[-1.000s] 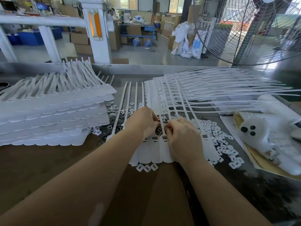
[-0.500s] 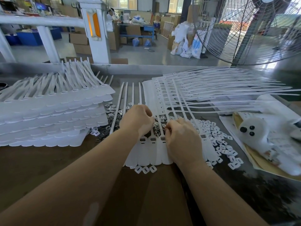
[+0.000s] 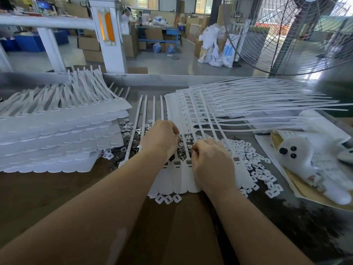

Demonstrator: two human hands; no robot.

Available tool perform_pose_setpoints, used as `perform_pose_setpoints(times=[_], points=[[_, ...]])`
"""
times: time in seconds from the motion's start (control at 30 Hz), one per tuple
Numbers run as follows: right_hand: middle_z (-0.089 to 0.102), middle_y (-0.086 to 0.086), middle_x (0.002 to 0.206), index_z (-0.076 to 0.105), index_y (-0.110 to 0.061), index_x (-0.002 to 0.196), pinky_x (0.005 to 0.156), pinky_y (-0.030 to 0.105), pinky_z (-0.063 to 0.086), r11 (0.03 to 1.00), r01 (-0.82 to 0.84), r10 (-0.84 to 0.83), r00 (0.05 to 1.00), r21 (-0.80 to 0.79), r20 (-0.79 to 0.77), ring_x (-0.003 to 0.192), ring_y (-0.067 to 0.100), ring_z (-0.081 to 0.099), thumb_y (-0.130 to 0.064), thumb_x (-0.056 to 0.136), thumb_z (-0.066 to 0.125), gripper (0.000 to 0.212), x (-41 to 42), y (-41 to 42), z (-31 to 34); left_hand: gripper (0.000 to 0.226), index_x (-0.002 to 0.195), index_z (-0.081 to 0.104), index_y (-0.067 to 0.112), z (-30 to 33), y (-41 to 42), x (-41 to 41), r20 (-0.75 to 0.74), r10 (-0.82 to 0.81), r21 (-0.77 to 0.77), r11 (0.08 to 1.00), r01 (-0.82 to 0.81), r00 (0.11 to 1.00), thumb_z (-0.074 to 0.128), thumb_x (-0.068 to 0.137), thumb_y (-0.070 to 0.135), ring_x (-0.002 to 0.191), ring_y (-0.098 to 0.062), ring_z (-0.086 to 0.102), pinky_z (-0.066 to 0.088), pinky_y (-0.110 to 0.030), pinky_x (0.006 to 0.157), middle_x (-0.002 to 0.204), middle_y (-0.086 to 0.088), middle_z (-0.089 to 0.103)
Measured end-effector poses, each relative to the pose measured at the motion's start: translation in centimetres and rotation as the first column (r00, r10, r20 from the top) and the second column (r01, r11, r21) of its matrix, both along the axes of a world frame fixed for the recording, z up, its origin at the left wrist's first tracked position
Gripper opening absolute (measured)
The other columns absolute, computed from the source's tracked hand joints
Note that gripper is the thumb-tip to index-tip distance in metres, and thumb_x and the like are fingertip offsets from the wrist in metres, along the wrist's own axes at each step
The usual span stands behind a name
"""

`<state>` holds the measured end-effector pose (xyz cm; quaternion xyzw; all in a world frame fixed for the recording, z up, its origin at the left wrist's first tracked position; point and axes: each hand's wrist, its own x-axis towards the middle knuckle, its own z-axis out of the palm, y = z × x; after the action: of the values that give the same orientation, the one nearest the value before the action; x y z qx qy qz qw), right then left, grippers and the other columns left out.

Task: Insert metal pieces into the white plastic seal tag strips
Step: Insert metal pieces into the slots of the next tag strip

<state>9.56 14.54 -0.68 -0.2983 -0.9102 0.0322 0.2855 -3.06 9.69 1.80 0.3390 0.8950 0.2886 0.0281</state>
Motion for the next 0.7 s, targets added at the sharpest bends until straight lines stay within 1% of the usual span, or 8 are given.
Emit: perform_pose_setpoints(times=[0.1, 0.17, 0.23, 0.33, 0.43, 0.5, 0.57, 0.7], points=[[0.061, 0.000, 0.085, 0.063, -0.013, 0.085, 0.072, 0.023, 0.037, 1.000, -0.007, 0.007, 1.000, -0.006, -0.001, 0.079, 0.015, 0.052, -0.017, 0.092, 0.049, 0.016, 0.1, 0.1, 0.0, 0.005, 0.084, 0.062, 0.023, 0.2, -0.4, -0.1, 0.119, -0.047, 0.152, 0.988, 0.028, 0.992, 0.066, 0.086, 0.021, 0.077, -0.012, 0.058, 0.046, -0.025, 0.068, 0.087, 0.005, 0.062], [0.061, 0.000, 0.085, 0.063, -0.013, 0.086, 0.072, 0.022, 0.037, 1.000, -0.008, 0.008, 1.000, -0.005, -0.001, 0.080, 0.015, 0.052, -0.017, 0.093, 0.048, 0.016, 0.0, 0.1, 0.0, 0.006, 0.082, 0.063, 0.019, 0.8, -1.3, -0.1, 0.219, -0.091, 0.280, 0.960, 0.027, 0.971, 0.069, 0.084, 0.017, 0.073, -0.007, 0.057, 0.043, -0.017, 0.063, 0.078, 0.007, 0.062], [0.061, 0.000, 0.085, 0.063, -0.013, 0.086, 0.071, 0.022, 0.035, 1.000, -0.007, 0.007, 1.000, -0.005, -0.008, 0.079, 0.015, 0.051, -0.018, 0.093, 0.048, 0.017, 0.0, 0.2, 0.0, 0.005, 0.084, 0.064, 0.016, 1.4, -2.6, -0.1, 0.284, -0.136, 0.342, 0.939, 0.033, 0.949, 0.069, 0.083, 0.016, 0.066, -0.005, 0.056, 0.041, -0.014, 0.057, 0.074, 0.007, 0.062], [0.061, 0.001, 0.085, 0.063, -0.012, 0.087, 0.069, 0.020, 0.031, 1.000, -0.016, 0.015, 1.000, -0.017, -0.019, 0.077, 0.012, 0.046, -0.018, 0.093, 0.048, 0.017, 0.1, 0.2, 0.0, 0.005, 0.087, 0.065, 0.013, 1.9, -5.3, -0.4, 0.371, -0.188, 0.344, 0.937, 0.053, 0.910, 0.066, 0.085, 0.017, 0.056, -0.007, 0.051, 0.041, -0.013, 0.047, 0.067, 0.004, 0.060], [0.061, 0.001, 0.086, 0.064, -0.012, 0.090, 0.070, 0.020, 0.032, 0.999, -0.025, 0.024, 0.999, -0.038, -0.031, 0.077, 0.010, 0.040, -0.019, 0.093, 0.048, 0.018, 0.1, 0.3, 0.0, 0.005, 0.087, 0.066, 0.010, 2.1, -7.7, -0.8, 0.416, -0.196, 0.307, 0.949, 0.066, 0.888, 0.066, 0.085, 0.015, 0.052, -0.005, 0.054, 0.046, -0.013, 0.050, 0.067, -0.002, 0.063], [0.061, 0.001, 0.086, 0.065, -0.011, 0.090, 0.070, 0.021, 0.031, 0.999, -0.023, 0.022, 0.999, -0.037, -0.036, 0.077, 0.010, 0.040, -0.019, 0.093, 0.050, 0.017, 0.1, 0.3, 0.0, 0.003, 0.086, 0.067, 0.008, 2.0, -8.9, -0.9, 0.444, -0.187, 0.311, 0.949, 0.045, 0.877, 0.067, 0.084, 0.009, 0.053, -0.005, 0.057, 0.050, -0.015, 0.055, 0.068, -0.005, 0.066], [0.061, 0.002, 0.084, 0.066, -0.010, 0.089, 0.068, 0.022, 0.029, 0.999, -0.018, 0.016, 0.999, -0.030, -0.041, 0.076, 0.012, 0.043, -0.017, 0.091, 0.052, 0.016, 0.1, 0.2, 0.0, 0.004, 0.086, 0.068, 0.007, 1.8, -9.8, -1.0, 0.460, -0.177, 0.313, 0.949, 0.028, 0.870, 0.067, 0.083, 0.005, 0.054, -0.005, 0.059, 0.051, -0.014, 0.056, 0.070, -0.007, 0.067], [0.062, 0.004, 0.084, 0.066, -0.009, 0.090, 0.069, 0.022, 0.029, 1.000, -0.016, 0.015, 0.999, -0.025, -0.035, 0.080, 0.017, 0.051, -0.017, 0.091, 0.053, 0.016, 0.1, 0.1, 0.1, 0.004, 0.088, 0.067, 0.005, 1.7, -10.3, -0.9, 0.402, -0.152, 0.258, 0.965, 0.048, 0.903, 0.065, 0.084, 0.005, 0.065, -0.012, 0.067, 0.051, -0.014, 0.054, 0.080, -0.012, 0.071]])
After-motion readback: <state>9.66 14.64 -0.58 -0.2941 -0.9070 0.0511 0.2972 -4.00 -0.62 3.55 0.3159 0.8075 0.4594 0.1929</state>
